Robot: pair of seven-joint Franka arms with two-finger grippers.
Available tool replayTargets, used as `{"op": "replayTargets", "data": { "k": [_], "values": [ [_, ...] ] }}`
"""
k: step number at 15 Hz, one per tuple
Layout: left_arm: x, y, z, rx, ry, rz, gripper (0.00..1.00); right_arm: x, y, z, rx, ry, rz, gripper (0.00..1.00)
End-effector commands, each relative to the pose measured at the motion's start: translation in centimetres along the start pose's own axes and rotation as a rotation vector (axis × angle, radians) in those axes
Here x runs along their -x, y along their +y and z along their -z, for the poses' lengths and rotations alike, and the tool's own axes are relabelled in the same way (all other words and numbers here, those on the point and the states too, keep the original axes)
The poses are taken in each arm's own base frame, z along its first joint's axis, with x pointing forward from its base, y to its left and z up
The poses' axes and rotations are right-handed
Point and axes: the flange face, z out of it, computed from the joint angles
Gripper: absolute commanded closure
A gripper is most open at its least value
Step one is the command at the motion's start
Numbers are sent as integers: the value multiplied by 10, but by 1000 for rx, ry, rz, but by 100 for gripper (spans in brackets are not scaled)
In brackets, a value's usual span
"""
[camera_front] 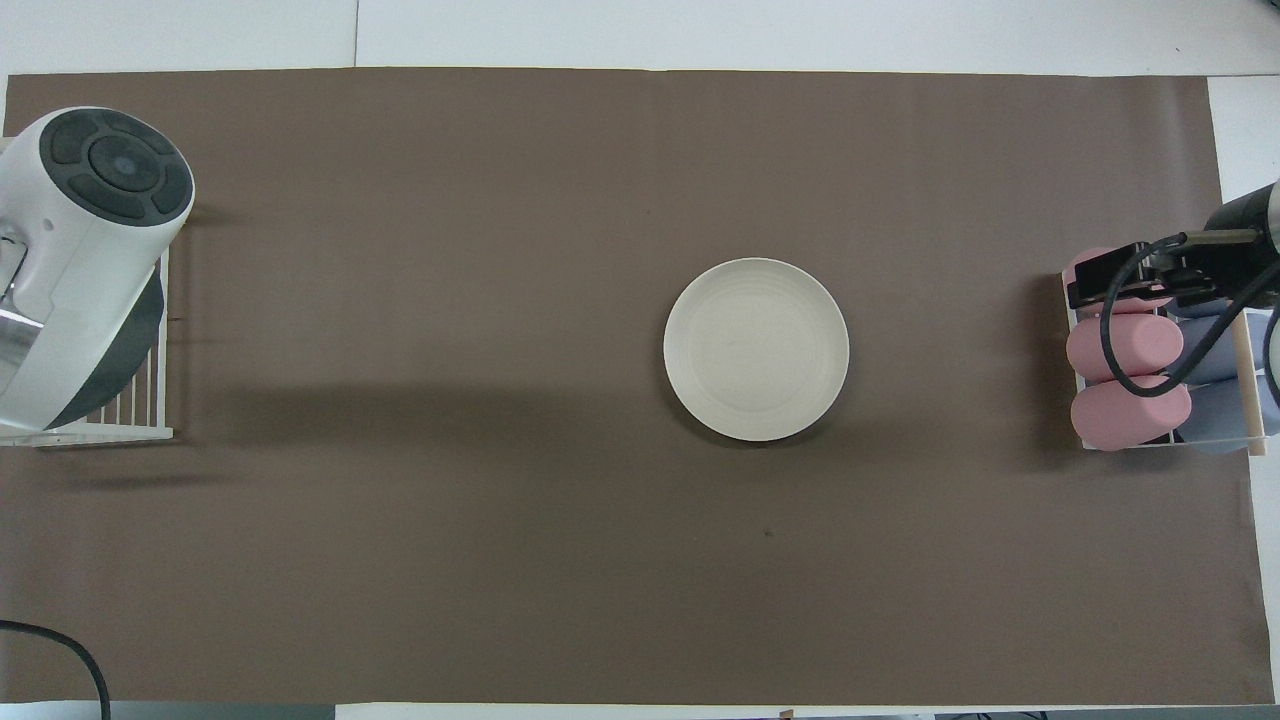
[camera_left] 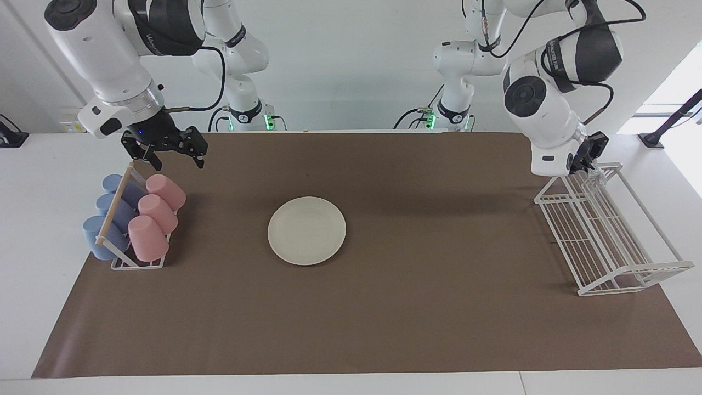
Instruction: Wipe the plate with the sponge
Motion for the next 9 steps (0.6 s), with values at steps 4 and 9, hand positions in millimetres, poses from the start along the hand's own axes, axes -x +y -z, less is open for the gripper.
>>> {"op": "replayTargets", "data": {
  "k": [4, 9],
  "values": [
    [1, 50, -45, -158, 62, 52, 100, 13, -11, 14, 18, 24, 33, 0],
    [1, 67, -51, -166, 60, 117, 100, 11, -1, 13, 20, 26, 29, 0]
  ]
}}
